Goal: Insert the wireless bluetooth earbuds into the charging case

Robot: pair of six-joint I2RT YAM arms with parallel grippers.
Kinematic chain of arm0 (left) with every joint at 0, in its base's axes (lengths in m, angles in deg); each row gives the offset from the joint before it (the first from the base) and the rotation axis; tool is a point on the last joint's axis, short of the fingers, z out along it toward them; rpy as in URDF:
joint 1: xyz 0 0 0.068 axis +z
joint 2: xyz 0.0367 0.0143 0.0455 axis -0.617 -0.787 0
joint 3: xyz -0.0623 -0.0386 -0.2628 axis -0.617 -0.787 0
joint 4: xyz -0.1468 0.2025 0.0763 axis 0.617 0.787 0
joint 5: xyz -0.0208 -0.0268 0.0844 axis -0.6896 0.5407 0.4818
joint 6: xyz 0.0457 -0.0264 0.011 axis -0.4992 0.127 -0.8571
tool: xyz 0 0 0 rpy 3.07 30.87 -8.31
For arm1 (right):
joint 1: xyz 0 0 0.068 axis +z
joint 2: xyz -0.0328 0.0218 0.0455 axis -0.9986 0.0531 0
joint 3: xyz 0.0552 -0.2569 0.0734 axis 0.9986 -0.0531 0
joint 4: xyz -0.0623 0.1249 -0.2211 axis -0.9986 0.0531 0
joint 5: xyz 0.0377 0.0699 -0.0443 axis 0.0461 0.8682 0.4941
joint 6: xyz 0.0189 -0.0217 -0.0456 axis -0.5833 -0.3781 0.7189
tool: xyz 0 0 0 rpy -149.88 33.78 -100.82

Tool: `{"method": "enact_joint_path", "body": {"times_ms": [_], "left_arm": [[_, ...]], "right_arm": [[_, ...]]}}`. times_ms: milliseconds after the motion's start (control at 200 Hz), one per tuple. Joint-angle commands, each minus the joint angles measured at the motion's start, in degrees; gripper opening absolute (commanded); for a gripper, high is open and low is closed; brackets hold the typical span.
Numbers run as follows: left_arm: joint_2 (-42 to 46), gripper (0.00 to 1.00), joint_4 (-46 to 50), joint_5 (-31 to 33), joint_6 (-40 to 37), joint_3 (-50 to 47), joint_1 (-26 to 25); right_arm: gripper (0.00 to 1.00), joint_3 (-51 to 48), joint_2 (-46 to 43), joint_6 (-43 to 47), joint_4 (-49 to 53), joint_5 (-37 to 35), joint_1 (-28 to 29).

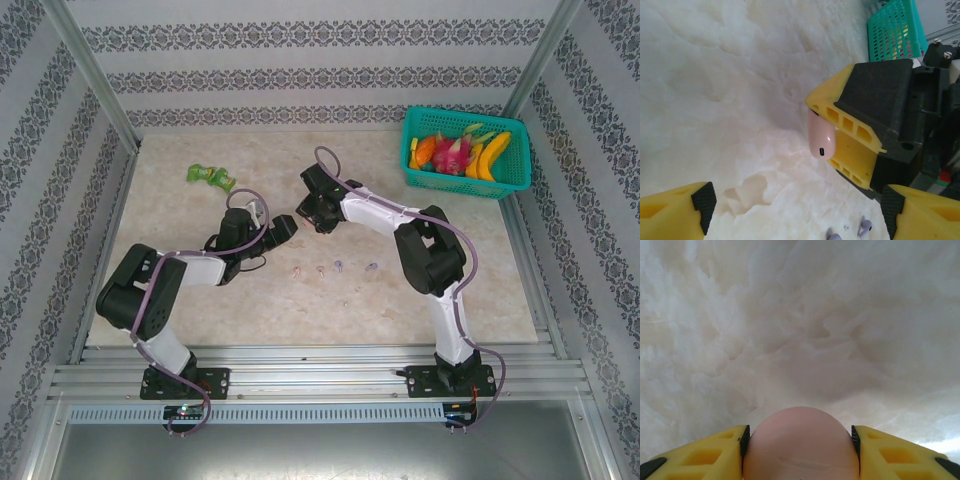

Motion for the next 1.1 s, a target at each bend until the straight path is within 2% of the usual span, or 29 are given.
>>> {"method": "enact_joint_path", "body": {"times_ms": [0, 385, 1094], "left_arm": [[-2.28, 0.84, -6.67, 1.62, 1.22, 0.92, -1.28], [-6.64, 0.75, -10.95, 2.27, 2.84, 2.02, -2.41], [-12.9, 0.61, -17.21, 5.25, 6.42, 3.8, -2.63]], "right_arm": [[0.48, -1.67, -2.93, -5.13, -3.44, 1.8, -0.54], [0.48, -2.45, -3.71, -9.75, -6.59, 3.67, -0.05], [0.48, -0.9, -3.64, -11.07, -7.31, 4.74, 2.25]]}}
